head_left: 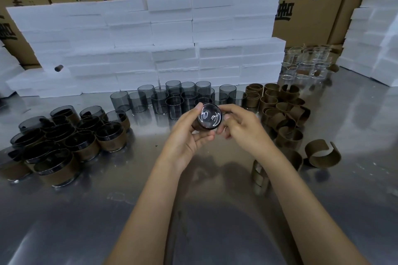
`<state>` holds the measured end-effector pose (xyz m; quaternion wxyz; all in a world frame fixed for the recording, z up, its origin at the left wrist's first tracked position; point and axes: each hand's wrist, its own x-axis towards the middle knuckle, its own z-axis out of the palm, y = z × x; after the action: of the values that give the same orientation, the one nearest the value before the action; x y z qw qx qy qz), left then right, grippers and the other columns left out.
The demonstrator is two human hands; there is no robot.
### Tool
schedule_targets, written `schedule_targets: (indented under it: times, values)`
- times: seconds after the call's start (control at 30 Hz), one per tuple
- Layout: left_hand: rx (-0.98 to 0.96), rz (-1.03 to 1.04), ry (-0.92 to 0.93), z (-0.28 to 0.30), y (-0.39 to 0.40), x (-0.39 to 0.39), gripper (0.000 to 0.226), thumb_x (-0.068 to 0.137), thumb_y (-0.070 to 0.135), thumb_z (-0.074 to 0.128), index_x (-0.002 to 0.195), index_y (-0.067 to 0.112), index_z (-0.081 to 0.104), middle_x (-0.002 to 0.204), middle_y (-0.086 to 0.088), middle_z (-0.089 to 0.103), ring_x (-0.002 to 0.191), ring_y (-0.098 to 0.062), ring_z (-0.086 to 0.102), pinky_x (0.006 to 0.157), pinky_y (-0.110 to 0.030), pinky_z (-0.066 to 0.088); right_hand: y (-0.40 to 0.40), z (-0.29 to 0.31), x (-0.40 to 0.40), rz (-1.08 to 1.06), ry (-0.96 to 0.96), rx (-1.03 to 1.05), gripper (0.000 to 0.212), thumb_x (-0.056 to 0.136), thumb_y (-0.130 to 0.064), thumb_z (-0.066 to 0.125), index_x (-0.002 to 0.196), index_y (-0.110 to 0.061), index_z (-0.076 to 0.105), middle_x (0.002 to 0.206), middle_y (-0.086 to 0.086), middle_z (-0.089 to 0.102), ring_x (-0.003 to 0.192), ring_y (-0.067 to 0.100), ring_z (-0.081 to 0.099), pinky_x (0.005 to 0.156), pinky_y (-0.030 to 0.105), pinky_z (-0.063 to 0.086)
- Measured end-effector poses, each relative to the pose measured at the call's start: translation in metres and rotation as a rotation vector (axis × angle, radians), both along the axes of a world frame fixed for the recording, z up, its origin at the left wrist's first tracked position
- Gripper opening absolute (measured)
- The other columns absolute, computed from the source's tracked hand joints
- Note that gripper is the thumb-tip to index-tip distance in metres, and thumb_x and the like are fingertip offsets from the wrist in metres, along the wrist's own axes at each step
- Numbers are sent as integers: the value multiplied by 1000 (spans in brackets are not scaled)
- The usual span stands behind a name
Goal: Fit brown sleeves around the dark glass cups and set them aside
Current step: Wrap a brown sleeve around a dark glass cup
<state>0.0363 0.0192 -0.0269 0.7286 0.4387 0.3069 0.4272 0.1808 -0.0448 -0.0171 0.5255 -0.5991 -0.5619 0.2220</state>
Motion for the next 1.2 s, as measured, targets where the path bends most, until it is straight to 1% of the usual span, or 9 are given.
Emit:
schedule_targets:
  times: [0.27, 0.43, 0.5, 0.6, 0.67, 0.77, 0.87, 1.0, 1.2]
  values:
    - [-22, -13, 20, -1, 0, 1, 40, 89, 42, 74, 116, 13, 67, 78, -8, 71, 58, -20, 70, 54, -26, 58, -29, 31, 42, 71, -331, -343, 29, 96, -3, 52, 110, -22, 68, 108, 2, 70, 108, 22, 64, 95, 33, 50]
    - [-32, -29, 28, -3, -2, 0, 35, 91, 40, 73, 115, 16, 67, 83, -9, 71, 58, -20, 69, 54, -26, 58, -63, 43, 49, 248, -581, -659, 50, 83, 6, 54, 107, -35, 67, 114, -5, 61, 111, 19, 58, 99, 39, 52]
    - [-30, -34, 34, -4, -2, 0, 34, 90, 41, 73, 115, 17, 67, 83, -8, 71, 59, -20, 69, 54, -26, 58, -67, 38, 44, 242, -700, -730, 42, 81, 0, 59, 99, -35, 72, 112, -6, 63, 108, 18, 59, 98, 37, 52]
    - [-42, -35, 33, -3, -4, 1, 34, 89, 41, 73, 114, 18, 67, 82, -8, 71, 59, -20, 70, 54, -26, 58, -65, 27, 36, 143, -804, -655, 24, 87, -8, 61, 91, -28, 74, 95, -10, 67, 102, 16, 57, 103, 37, 32]
    - [-45, -17, 16, -3, -4, 1, 45, 87, 41, 75, 124, 18, 63, 89, -10, 71, 62, -21, 72, 56, -27, 59, -61, 24, 37, 48, -728, -525, 14, 90, -14, 67, 91, -26, 73, 82, -12, 64, 95, 16, 57, 101, 36, 31]
    - [-41, 8, -74, -5, -3, 2, 59, 78, 39, 79, 132, 24, 57, 106, -15, 69, 74, -29, 76, 64, -30, 61, -50, 26, 37, -84, -328, -221, 10, 89, -14, 74, 86, -22, 71, 70, -5, 63, 74, 13, 57, 80, 32, 45]
    - [-44, -7, -131, -3, -4, 4, 55, 80, 44, 77, 127, 24, 57, 100, -14, 74, 76, -29, 76, 69, -32, 62, -32, 30, 25, -171, -82, -29, 12, 88, -6, 71, 93, -16, 72, 60, -1, 55, 59, 10, 51, 64, 26, 43]
    - [4, -52, -138, 0, -6, 5, 77, 79, 51, 81, 141, 18, 52, 103, -14, 75, 85, -30, 75, 77, -35, 62, -5, 25, 0, -243, -61, 47, 12, 86, -4, 68, 94, -13, 70, 55, -7, 46, 54, 8, 42, 60, 26, 38]
    - [69, -5, -134, 3, -3, 3, 78, 70, 24, 85, 140, 23, 50, 86, 2, 79, 76, -24, 73, 75, -34, 62, 13, 16, -16, -262, -24, 32, 12, 86, -13, 69, 97, -17, 65, 49, -16, 49, 48, 1, 44, 50, 13, 32]
